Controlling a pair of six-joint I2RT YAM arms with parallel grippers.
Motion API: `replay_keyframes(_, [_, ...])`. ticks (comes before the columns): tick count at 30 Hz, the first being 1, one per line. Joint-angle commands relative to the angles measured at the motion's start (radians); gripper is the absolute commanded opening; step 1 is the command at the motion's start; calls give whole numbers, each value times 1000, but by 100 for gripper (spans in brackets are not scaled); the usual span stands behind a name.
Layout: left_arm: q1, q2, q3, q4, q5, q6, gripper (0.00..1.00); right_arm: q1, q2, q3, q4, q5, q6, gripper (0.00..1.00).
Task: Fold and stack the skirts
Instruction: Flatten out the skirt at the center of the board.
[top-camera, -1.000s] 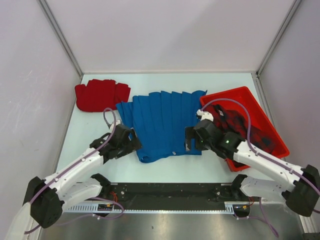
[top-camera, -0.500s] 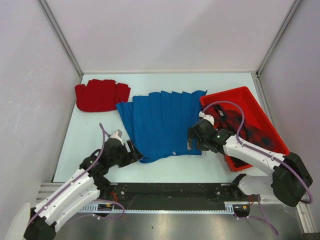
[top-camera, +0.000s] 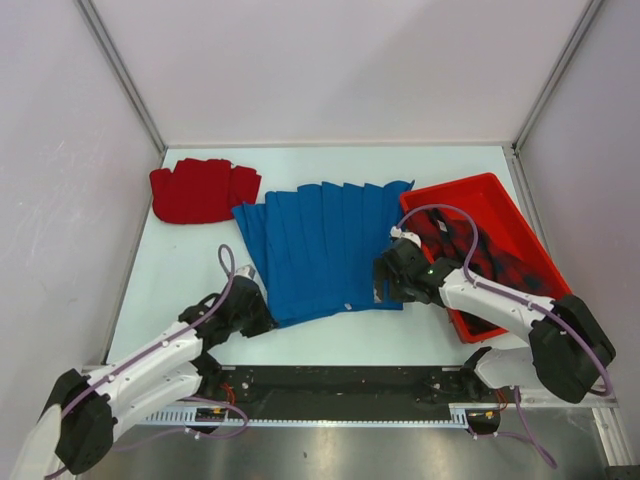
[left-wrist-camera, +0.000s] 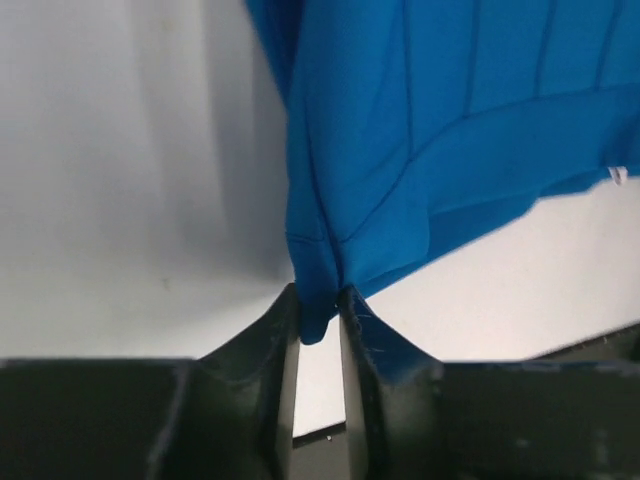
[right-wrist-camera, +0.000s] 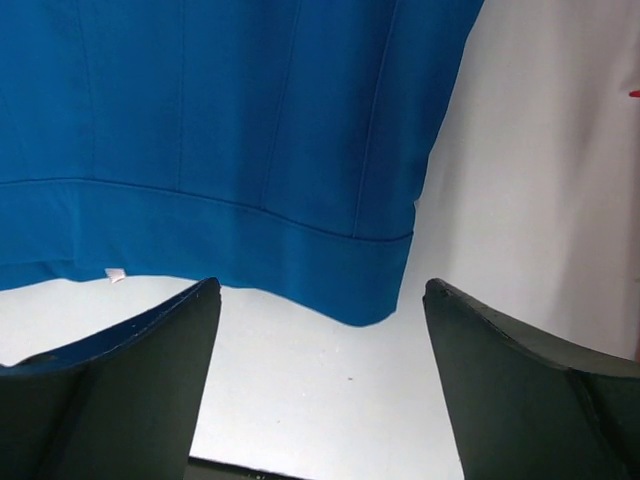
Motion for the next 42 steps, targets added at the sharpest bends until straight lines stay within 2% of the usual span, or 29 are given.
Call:
replay_keyframes(1, [-5, 27, 59, -21, -144, -11, 5, -6, 39, -1, 80, 19, -38, 85])
replay_keyframes(3, [-5, 32, 64, -48, -198, -30, 0, -11, 54, -1, 92, 20, -47, 85])
replay_keyframes(6, [-5, 39, 70, -67, -229, -28, 0, -25, 61, -2, 91, 23, -41, 84])
replay_keyframes(17, [-5, -51, 145, -168, -284, 24, 0, 53, 139, -2, 144, -66, 1, 62])
replay_keyframes(18, [-5, -50, 145, -171, -284, 28, 0, 60, 142, -1, 144, -66, 4, 53])
replay_keyframes(21, [-5, -37, 143, -162, -267, 35, 0, 61, 137, -1, 109, -45, 19, 38])
replay_keyframes(22, [-5, -34, 143, -156, -264, 38, 0, 61, 134, -1, 94, -31, 33, 28])
replay_keyframes(24, [-5, -25, 142, -150, -256, 42, 0, 58, 115, -1, 47, 10, 42, 20])
replay_keyframes(25, [-5, -21, 146, -153, -253, 45, 0, 52, 107, -1, 31, 19, 44, 11])
replay_keyframes(26, [-5, -19, 149, -154, -252, 48, 1, 49, 92, -1, 16, 27, 53, 7])
replay_keyframes(31, [-28, 19, 175, -190, -232, 51, 0, -18, -42, -2, -98, -8, 56, 6])
replay_keyframes(32, [-39, 30, 179, -191, -224, 53, 0, -32, -60, -2, -130, -19, 50, 0])
replay_keyframes(36, [-117, 133, 211, -176, -184, 81, 0, -77, -128, -5, -136, -149, 12, 0])
replay_keyframes(37, [-164, 151, 223, -185, -212, 82, 0, -87, -139, -4, -124, -166, 1, 0])
replay_keyframes(39, [-203, 206, 287, -255, -261, 82, 0, -109, -148, -1, -77, -293, -22, 0])
replay_keyframes(42, [-218, 249, 419, -363, -418, 50, 0, -149, -195, 41, -15, -385, -44, 0])
